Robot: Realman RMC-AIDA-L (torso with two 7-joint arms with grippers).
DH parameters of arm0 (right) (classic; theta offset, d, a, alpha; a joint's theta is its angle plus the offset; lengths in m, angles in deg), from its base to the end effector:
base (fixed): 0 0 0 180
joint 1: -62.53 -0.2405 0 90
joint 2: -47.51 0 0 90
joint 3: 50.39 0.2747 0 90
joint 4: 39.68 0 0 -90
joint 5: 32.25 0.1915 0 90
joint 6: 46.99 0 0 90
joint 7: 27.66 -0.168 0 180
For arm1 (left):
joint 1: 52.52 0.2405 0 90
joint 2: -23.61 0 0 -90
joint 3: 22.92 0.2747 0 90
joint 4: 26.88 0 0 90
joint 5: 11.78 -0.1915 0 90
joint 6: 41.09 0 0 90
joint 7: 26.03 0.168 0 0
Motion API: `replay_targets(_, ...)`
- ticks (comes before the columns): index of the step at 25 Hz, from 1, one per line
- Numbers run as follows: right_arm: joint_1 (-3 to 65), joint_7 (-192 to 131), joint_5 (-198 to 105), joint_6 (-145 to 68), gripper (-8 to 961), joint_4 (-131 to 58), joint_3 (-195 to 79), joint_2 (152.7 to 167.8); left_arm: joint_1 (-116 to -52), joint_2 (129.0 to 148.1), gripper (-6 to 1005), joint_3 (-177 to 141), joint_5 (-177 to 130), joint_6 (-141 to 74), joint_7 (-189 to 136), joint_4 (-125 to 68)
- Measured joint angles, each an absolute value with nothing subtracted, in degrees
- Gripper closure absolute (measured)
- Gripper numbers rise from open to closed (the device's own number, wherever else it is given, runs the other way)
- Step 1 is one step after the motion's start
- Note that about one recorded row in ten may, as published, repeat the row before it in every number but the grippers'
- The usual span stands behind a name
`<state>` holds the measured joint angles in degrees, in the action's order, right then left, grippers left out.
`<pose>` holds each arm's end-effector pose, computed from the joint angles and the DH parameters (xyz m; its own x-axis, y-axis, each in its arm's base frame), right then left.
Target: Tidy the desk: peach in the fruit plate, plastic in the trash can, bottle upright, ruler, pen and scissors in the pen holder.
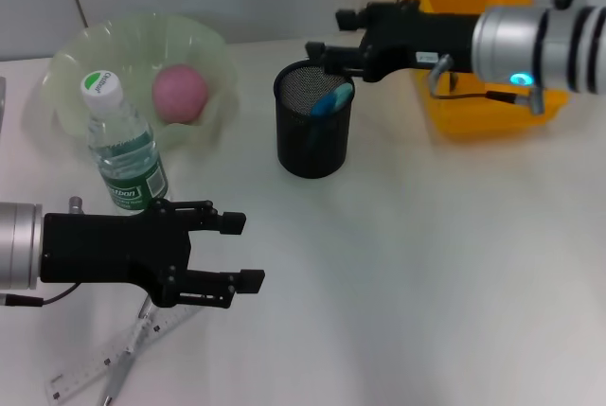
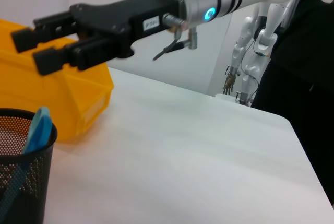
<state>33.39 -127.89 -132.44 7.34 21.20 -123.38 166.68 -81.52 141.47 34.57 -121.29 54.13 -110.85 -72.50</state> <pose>0.1770 0.4076 -0.0229 0.8505 -0.2138 -0.4806 -0.4471 -0.7752 -0.4463 -0.2267 0.3063 -0.0404 0.8780 0.2859 0.3840 0.2948 -0.9549 0.0370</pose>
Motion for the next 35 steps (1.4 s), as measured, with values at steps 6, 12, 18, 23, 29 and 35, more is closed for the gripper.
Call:
replay_targets(6,38.58,-127.81,-127.45,17.01,317,25.84,-118.24,166.65,-81.53,141.31,228,34.47,-121.22,54.43,-110.84,-72.58)
replay_targets(12,41.92,-127.63,-126.37,36.51,288,22.96,-104.97,166.19,-81.49,141.17,229,34.38,-121.16,54.45,-111.10,-72.62)
replay_targets(18,43.23,-127.02,-131.40,50.39,221,19.26,-100.99,163.16,-81.53,140.96,229,34.38,-120.92,54.47,-111.72,-72.52)
replay_targets(23,43.15,-123.46,-139.77,57.43,133,14.85,-96.77,161.63,-81.69,140.94,229,34.38,-120.96,54.53,-112.91,-72.49)
replay_targets(29,44.79,-117.33,-146.83,58.43,114,13.40,-92.42,161.71,-81.68,140.61,230,34.29,-121.23,54.82,-115.65,-72.50)
replay_targets(35,46.46,-108.90,-150.74,59.28,119,13.44,-92.35,162.22,-81.74,139.59,230,34.30,-121.27,55.44,-118.15,-72.50)
